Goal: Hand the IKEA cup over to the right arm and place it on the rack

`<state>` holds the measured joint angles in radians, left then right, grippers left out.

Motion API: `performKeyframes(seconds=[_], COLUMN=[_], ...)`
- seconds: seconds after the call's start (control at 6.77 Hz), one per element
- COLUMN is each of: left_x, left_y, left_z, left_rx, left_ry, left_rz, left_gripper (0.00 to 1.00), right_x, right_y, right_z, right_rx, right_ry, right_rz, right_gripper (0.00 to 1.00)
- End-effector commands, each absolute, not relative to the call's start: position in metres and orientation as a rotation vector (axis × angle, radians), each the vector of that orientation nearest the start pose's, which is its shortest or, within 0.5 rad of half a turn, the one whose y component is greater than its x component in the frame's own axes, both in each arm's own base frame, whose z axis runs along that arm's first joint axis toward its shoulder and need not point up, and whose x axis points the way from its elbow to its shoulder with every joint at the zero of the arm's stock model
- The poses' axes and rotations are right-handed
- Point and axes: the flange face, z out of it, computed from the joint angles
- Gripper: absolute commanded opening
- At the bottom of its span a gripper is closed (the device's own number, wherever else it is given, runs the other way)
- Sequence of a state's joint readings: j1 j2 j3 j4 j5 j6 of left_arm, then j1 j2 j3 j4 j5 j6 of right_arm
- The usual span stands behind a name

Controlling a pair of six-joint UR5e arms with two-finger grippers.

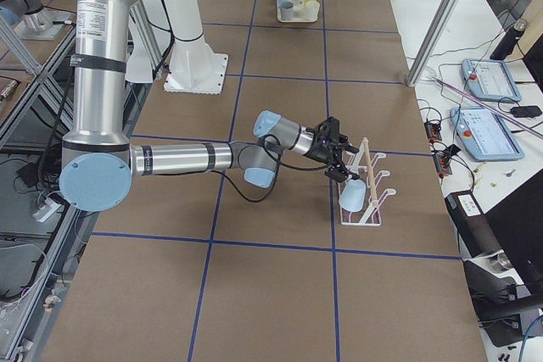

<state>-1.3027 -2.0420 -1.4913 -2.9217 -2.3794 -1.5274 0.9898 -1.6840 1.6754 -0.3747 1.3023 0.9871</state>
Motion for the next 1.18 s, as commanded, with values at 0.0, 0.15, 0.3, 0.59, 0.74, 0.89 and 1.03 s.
performKeyframes(seconds=[0.0, 0.15, 0.3, 0.59, 0.74, 0.89, 1.03], left_x=[0.052, 0.037, 0.030, 0.022, 0.023, 0.045, 0.057], left_y=[-0.595, -0.590, -0.597, -0.602, -0.591, -0.573, -0.558], left_z=[0.335, 0.366, 0.383, 0.426, 0.464, 0.515, 0.539], left_rx=[0.666, 0.753, 0.864, 0.905, 0.828, 0.688, 0.635], left_ry=[1.424, 1.333, 1.185, 0.880, 0.788, 0.727, 0.706], left_rz=[-0.131, -0.087, -0.118, -0.081, -0.031, 0.046, 0.122], left_gripper=[0.99, 0.98, 0.97, 0.99, 0.99, 0.99, 1.00], right_x=[-0.113, -0.112, -0.115, -0.116, -0.118, -0.120, -0.123], right_y=[-0.457, -0.451, -0.448, -0.442, -0.441, -0.444, -0.449], right_z=[0.493, 0.474, 0.457, 0.428, 0.423, 0.416, 0.408], right_rx=[0.920, 0.891, 0.843, 0.779, 0.758, 0.753, 0.736], right_ry=[-0.884, -0.968, -1.062, -1.193, -1.226, -1.253, -1.289], right_rz=[0.556, 0.581, 0.650, 0.735, 0.738, 0.752, 0.777], right_gripper=[1.00, 1.00, 1.00, 1.00, 1.00, 1.00, 1.00])
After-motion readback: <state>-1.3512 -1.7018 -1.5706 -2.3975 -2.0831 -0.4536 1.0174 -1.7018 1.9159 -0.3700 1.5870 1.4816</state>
